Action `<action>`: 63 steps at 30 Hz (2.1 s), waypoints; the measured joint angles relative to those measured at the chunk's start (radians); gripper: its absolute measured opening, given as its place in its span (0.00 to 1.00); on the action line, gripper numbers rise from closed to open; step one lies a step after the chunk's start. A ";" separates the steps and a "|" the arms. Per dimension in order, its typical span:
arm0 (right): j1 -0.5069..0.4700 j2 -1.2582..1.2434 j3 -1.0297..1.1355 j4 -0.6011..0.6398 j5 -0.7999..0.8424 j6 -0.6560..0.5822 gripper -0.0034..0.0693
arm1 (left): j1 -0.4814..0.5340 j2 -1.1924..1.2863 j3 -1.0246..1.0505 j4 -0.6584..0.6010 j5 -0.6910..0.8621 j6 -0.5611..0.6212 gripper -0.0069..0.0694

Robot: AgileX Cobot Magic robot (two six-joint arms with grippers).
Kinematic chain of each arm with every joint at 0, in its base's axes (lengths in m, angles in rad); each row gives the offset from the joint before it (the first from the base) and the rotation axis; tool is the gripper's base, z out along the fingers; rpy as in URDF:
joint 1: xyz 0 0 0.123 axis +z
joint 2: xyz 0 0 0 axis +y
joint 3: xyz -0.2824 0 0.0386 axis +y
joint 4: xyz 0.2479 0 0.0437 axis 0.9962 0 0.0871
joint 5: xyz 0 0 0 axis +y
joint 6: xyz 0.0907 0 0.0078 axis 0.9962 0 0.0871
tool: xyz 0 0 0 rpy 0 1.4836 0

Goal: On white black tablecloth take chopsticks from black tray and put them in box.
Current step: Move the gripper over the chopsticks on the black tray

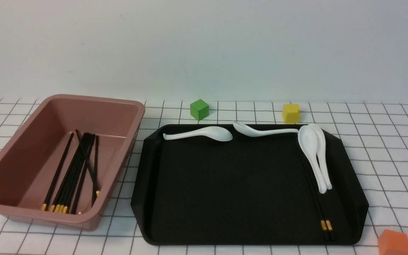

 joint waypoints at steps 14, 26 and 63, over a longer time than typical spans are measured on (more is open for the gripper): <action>0.000 0.000 0.000 0.000 0.000 0.001 0.26 | 0.000 0.000 0.000 0.000 0.000 0.000 0.40; 0.000 0.000 0.000 0.000 0.000 0.001 0.28 | 0.000 0.000 0.000 0.001 0.000 0.000 0.40; 0.000 0.000 0.004 0.240 -0.031 0.090 0.35 | 0.000 0.000 0.000 0.000 0.000 0.000 0.40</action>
